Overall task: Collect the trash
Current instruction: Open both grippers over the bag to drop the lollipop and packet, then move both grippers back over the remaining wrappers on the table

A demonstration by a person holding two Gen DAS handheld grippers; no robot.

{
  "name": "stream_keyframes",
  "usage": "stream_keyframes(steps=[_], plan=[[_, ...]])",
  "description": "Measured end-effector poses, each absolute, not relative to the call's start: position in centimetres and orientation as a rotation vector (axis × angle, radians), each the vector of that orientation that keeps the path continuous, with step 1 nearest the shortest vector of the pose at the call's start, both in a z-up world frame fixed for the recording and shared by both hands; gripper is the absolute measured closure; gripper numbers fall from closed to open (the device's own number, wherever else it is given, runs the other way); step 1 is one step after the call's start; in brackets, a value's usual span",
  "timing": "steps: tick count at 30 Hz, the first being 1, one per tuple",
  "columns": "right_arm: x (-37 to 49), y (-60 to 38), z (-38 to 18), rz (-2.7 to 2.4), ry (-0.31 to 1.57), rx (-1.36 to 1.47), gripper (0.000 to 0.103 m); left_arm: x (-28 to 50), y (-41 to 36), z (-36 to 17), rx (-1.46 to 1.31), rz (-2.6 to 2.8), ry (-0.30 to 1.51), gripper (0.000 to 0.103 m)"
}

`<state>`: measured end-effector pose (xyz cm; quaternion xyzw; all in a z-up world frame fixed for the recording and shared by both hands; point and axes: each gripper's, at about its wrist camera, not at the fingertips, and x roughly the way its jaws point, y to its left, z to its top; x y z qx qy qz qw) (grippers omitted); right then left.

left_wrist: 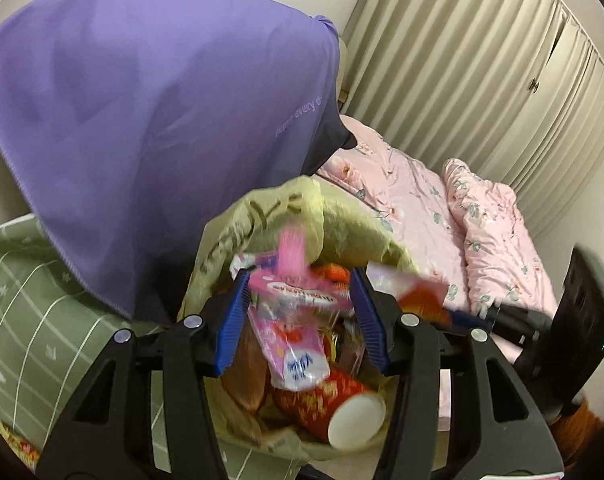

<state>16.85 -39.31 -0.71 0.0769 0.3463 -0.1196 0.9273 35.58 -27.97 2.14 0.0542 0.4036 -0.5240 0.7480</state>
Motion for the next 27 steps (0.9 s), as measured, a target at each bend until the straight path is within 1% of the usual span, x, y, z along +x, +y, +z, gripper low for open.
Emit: stream_keyframes(steps=[4, 5, 6, 7, 9, 14, 23, 27], plan=[[16.8, -39.0, -1.9, -0.225, 0.738, 0.175, 0.086, 36.5, -28.9, 2.1, 0.108, -1.165, 0.895, 0.054], [16.8, -39.1, -2.0, -0.224, 0.738, 0.180, 0.082, 36.6, -29.0, 2.2, 0.105, -1.165, 0.893, 0.053], [16.7, -39.1, -2.1, -0.225, 0.733, 0.189, 0.075, 36.6, -29.0, 2.2, 0.101, -1.165, 0.892, 0.053], [16.7, -39.2, -2.1, -0.224, 0.730, 0.197, 0.072, 36.7, -29.0, 2.2, 0.093, -1.165, 0.893, 0.052], [16.7, -39.3, -2.1, -0.216, 0.726, 0.208, 0.064, 36.8, -28.7, 2.2, 0.076, -1.159, 0.891, 0.048], [17.0, -39.1, -2.0, -0.219, 0.716, 0.182, 0.057, 37.1, -26.3, 2.4, 0.014, -1.090, 0.887, 0.045], [16.8, -37.8, 0.0, -0.186, 0.631, 0.170, 0.055, 35.0, -17.2, 2.8, 0.012, -0.843, 0.755, 0.041], [17.2, -35.9, 1.0, -0.125, 0.597, 0.152, 0.055, 34.5, -12.3, 1.9, 0.005, -0.730, 0.754, 0.040]])
